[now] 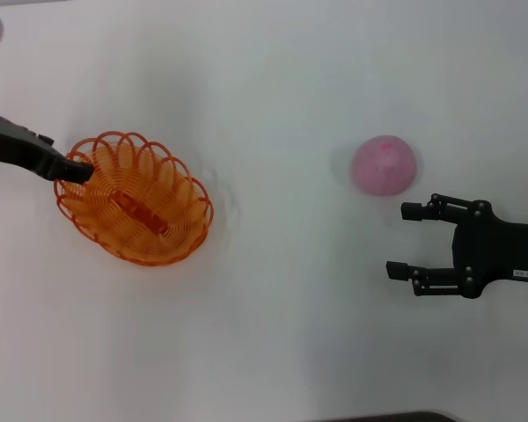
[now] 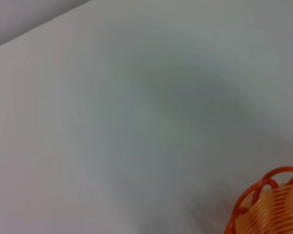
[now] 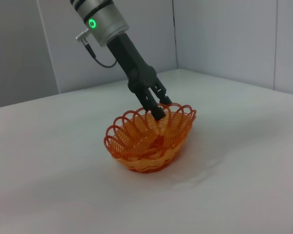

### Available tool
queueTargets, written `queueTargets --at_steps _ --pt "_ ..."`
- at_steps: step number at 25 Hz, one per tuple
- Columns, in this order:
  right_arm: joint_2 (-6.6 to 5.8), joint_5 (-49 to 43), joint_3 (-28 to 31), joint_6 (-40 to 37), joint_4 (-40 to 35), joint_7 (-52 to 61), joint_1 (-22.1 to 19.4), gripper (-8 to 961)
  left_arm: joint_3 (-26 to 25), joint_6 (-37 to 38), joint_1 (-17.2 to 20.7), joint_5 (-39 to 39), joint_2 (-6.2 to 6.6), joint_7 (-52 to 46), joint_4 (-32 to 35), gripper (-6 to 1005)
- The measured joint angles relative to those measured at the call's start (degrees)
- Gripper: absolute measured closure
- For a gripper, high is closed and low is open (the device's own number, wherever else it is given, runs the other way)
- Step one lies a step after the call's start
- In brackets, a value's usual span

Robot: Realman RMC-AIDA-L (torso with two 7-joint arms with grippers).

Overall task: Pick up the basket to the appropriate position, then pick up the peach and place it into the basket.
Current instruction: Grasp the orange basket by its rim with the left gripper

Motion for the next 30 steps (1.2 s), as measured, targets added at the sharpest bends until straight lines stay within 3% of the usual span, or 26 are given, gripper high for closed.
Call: queueTargets --at_steps 16,22,24,30 --pt "-0.09 0.00 0.15 0.25 -0.09 0.00 0.03 61 6.40 -0.76 -0.52 1.09 -0.04 -1.16 -1.13 280" --pt "-0.09 0.00 0.39 0.49 -0.09 0.00 0.09 61 6.57 -0.81 -0.57 1.33 -0.13 -1.29 -1.05 377" --pt "-0.09 0.00 0.61 0.71 -0.09 0.00 0.09 62 6.60 -0.76 -0.56 1.34 -0.13 -1.29 -1.02 585" --pt "-0.03 0.00 0.68 1.09 -0.09 0.00 0.08 62 6.63 -0.33 -0.61 1.37 -0.13 -2.23 -0.90 722"
